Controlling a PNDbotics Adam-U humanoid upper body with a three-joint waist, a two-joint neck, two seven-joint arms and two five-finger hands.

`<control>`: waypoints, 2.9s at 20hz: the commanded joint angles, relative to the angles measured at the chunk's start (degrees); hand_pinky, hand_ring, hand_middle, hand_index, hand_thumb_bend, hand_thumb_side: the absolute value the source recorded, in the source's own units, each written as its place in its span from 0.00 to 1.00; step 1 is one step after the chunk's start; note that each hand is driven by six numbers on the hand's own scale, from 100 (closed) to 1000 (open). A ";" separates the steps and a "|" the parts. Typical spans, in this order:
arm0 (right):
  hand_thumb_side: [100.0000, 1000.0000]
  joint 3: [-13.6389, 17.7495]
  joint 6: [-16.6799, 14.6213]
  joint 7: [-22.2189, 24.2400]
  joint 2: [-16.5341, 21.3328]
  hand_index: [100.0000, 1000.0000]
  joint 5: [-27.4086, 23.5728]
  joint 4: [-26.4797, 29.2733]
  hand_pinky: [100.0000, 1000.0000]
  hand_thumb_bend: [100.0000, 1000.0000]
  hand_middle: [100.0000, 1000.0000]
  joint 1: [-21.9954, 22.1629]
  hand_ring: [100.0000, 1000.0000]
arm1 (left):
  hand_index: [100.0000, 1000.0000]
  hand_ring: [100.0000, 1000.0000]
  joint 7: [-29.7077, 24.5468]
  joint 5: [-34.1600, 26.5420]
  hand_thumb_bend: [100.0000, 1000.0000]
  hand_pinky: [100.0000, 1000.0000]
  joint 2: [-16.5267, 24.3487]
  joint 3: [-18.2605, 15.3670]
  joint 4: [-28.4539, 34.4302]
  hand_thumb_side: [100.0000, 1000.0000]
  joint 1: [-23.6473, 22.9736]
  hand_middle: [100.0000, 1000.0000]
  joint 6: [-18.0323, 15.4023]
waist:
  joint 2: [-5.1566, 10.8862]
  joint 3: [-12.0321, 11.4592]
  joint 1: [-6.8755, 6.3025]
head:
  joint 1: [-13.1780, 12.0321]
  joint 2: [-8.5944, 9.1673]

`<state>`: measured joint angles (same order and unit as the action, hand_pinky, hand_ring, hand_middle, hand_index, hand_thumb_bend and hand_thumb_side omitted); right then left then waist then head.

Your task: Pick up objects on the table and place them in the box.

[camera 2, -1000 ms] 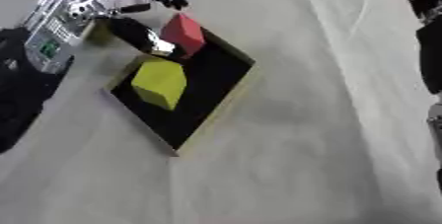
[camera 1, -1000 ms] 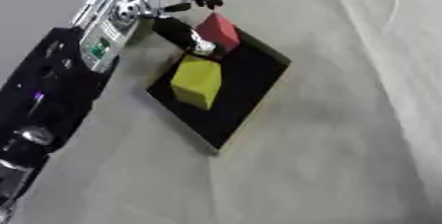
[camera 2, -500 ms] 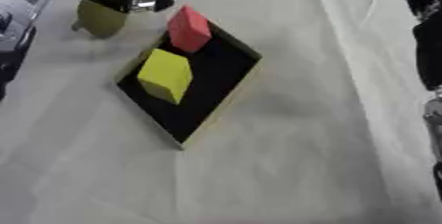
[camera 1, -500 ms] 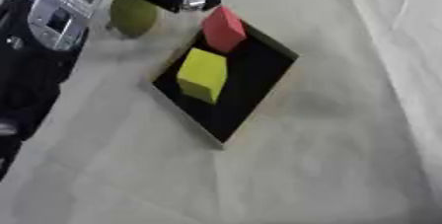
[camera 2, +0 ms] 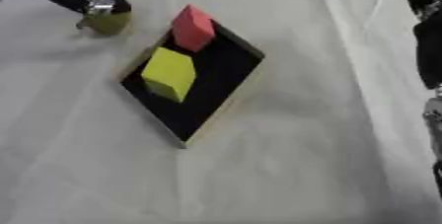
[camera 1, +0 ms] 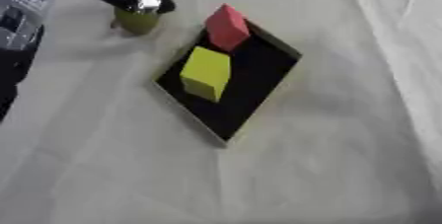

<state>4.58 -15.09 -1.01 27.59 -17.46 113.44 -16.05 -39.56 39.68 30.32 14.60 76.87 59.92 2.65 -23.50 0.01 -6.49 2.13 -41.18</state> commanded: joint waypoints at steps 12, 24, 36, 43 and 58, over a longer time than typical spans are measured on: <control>0.63 0.21 0.03 0.32 0.99 0.75 0.47 1.16 0.84 0.00 0.67 -0.45 0.88 | 0.96 0.90 6.92 1.43 0.51 0.96 1.96 -4.84 -10.10 0.54 1.69 0.83 0.61 | 1.26 0.71 0.95 | -1.26 2.20; 0.63 0.18 0.30 0.66 0.26 0.75 0.91 1.16 0.84 0.00 0.67 -0.84 0.88 | 0.95 0.90 7.16 1.86 0.50 0.97 0.46 -5.97 -16.23 0.53 2.50 0.82 0.59 | -0.35 2.40 0.47 | -2.26 3.66; 0.63 0.16 0.76 0.62 -0.12 0.75 0.99 1.16 0.84 0.00 0.66 -1.20 0.88 | 0.92 0.88 3.49 5.55 0.41 0.94 0.06 -5.92 -18.16 0.47 2.43 0.77 0.90 | -1.17 3.06 -0.04 | -2.21 3.69; 0.64 0.14 1.18 0.75 -0.48 0.75 0.85 1.16 0.85 0.00 0.66 -1.04 0.88 | 0.79 0.76 10.27 5.82 0.10 0.84 -0.64 -5.98 -17.60 0.33 2.33 0.62 0.87 | -1.28 3.20 -0.06 | -2.14 3.49; 0.64 0.45 1.87 -0.01 0.03 0.75 0.83 1.16 0.85 0.00 0.66 -0.17 0.87 | 0.71 0.66 9.80 0.63 0.00 0.76 1.23 -3.16 -9.85 0.00 2.02 0.54 -1.26 | 0.17 1.83 0.43 | -1.30 1.23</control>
<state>4.55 -13.30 -0.82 26.43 -16.70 113.44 -16.05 -29.26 40.85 29.20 11.47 64.75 60.95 1.47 -25.20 1.88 -6.48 0.65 -39.50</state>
